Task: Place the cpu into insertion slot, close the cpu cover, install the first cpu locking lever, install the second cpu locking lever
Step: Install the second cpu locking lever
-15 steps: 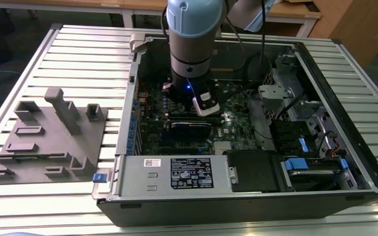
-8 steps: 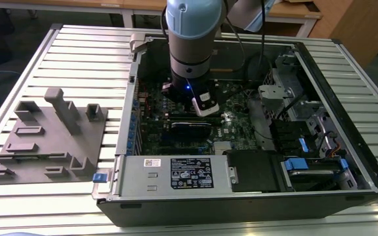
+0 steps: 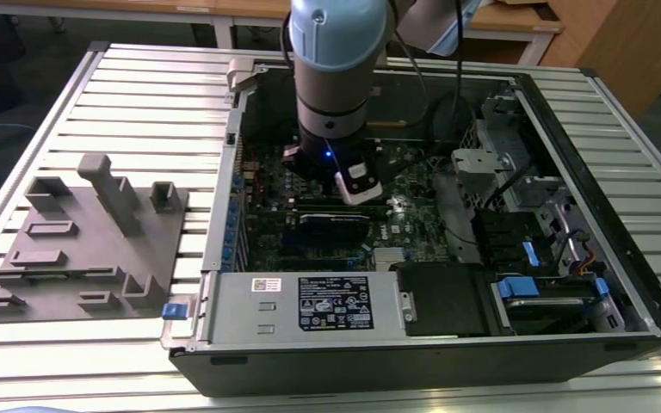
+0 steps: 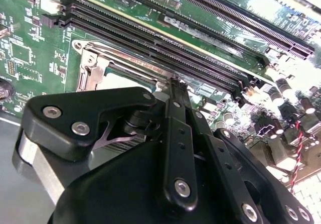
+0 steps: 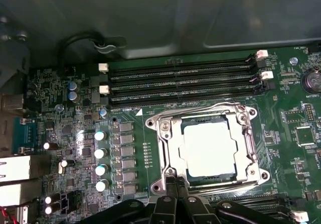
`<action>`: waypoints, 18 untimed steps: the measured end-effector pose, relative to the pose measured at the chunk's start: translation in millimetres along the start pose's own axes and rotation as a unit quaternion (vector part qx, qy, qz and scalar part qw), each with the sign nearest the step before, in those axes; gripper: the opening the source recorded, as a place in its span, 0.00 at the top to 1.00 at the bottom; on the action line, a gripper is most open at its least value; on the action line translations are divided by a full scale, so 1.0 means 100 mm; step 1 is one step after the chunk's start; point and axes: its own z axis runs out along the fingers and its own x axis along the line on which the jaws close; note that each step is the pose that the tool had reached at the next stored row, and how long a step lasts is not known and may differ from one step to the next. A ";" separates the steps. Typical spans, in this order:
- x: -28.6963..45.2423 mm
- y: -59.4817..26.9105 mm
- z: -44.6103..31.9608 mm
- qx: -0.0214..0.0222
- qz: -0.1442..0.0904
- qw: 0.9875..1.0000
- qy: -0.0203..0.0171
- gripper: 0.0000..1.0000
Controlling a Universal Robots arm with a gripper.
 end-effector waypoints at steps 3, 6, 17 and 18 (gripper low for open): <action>0.013 -0.003 0.006 -0.005 0.000 1.000 0.001 0.89; 0.024 -0.005 0.009 -0.009 0.001 1.000 0.001 0.89; 0.043 -0.011 0.012 -0.013 0.001 1.000 0.002 0.89; 0.043 -0.008 0.001 -0.014 0.001 1.000 0.002 0.89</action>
